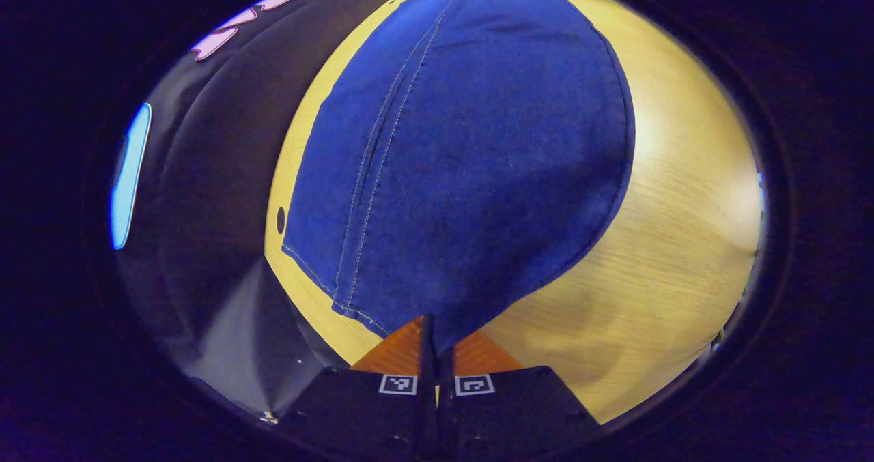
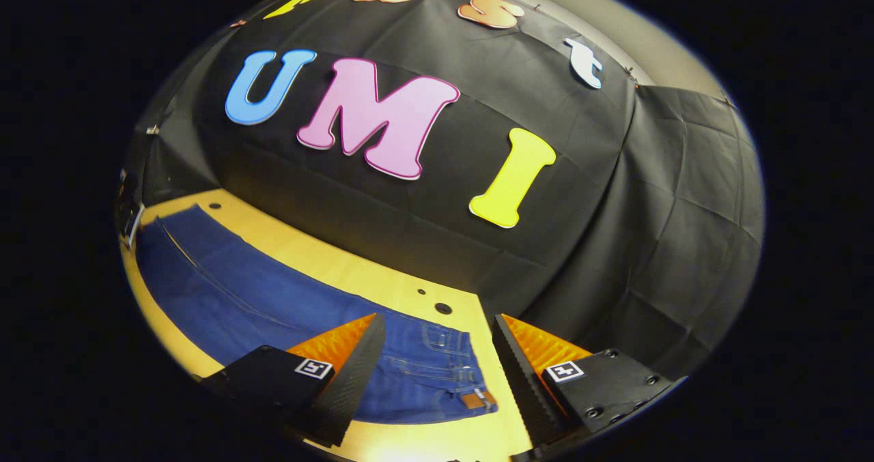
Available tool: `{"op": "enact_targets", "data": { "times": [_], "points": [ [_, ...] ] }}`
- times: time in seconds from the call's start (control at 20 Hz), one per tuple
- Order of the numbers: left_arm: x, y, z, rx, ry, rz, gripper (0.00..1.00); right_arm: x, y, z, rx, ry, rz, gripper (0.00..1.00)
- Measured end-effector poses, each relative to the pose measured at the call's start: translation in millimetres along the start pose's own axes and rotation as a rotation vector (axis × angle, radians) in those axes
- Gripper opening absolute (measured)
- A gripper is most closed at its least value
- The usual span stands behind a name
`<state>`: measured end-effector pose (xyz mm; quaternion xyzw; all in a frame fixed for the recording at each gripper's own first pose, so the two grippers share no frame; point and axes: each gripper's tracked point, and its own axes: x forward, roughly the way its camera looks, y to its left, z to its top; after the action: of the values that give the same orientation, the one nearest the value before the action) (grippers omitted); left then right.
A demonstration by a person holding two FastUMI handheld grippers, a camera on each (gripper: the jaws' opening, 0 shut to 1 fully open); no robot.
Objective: Grasp the waist and the cuffs of the jeans and fold them to make the two legs overlap; first hold the waist and fold one-third of the jeans toward the cuffs, then hold the cuffs and fold the remaining one-third in the same direction to finish folding.
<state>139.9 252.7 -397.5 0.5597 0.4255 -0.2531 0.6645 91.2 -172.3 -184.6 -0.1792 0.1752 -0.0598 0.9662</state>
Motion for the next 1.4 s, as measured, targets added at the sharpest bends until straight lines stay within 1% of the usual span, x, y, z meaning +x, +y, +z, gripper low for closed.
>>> {"op": "enact_targets", "data": {
  "times": [0.1, 0.15, 0.2, 0.3, 0.35, 0.45, 0.6, 0.8, 0.95, 1.0, 1.05, 1.1, 1.2, 1.3, 1.35, 1.4],
  "points": [
    [-2, -2, 1, -0.039, 0.01, 0.006, 0.06, 12, -23, -17, -0.027, 0.014, 0.004, 0.95],
    [-2, -2, 2, -0.043, 0.014, 0.017, 0.06, 19, -33, -27, -0.048, 0.031, 0.012, 0.96],
    [-3, -2, 3, -0.044, 0.019, 0.029, 0.06, 26, -41, -41, -0.089, 0.055, 0.027, 0.96],
    [-3, -4, 2, -0.055, 0.025, 0.032, 0.06, 36, -56, -67, -0.236, 0.094, 0.072, 0.96],
    [-2, -4, 2, -0.068, 0.028, 0.026, 0.04, 41, -61, -76, -0.325, 0.103, 0.107, 0.96],
    [-4, -5, 3, -0.073, 0.034, 0.018, 0.07, 45, -57, -103, -0.486, 0.129, 0.203, 0.96],
    [-5, -6, 2, -0.073, 0.046, 0.026, 0.06, 56, -55, -156, -0.686, 0.193, 0.334, 0.96],
    [-5, -6, 1, -0.072, 0.061, 0.045, 0.06, 58, -44, -218, -0.854, 0.267, 0.494, 0.96],
    [-5, -5, 2, -0.062, 0.071, 0.04, 0.06, 62, -41, -261, -0.954, 0.323, 0.591, 0.96],
    [-4, -5, 1, -0.059, 0.074, 0.038, 0.04, 63, -39, -272, -0.981, 0.339, 0.617, 0.96],
    [-4, -5, 1, -0.059, 0.076, 0.037, 0.05, 63, -35, -280, -1.01, 0.348, 0.637, 0.96],
    [-5, -4, 1, -0.057, 0.079, 0.035, 0.06, 67, -33, -278, -1.036, 0.321, 0.648, 0.96],
    [-5, -4, 0, -0.055, 0.081, 0.034, 0.06, 68, -26, -276, -1.073, 0.286, 0.631, 0.93],
    [-4, -3, 0, -0.054, 0.085, 0.034, 0.06, 72, -20, -275, -1.095, 0.265, 0.626, 0.93],
    [-4, -3, 0, -0.052, 0.088, 0.034, 0.06, 73, -19, -275, -1.101, 0.258, 0.627, 0.96],
    [-4, -3, 0, -0.051, 0.089, 0.033, 0.06, 75, -18, -276, -1.096, 0.258, 0.626, 0.93]
  ]
}}
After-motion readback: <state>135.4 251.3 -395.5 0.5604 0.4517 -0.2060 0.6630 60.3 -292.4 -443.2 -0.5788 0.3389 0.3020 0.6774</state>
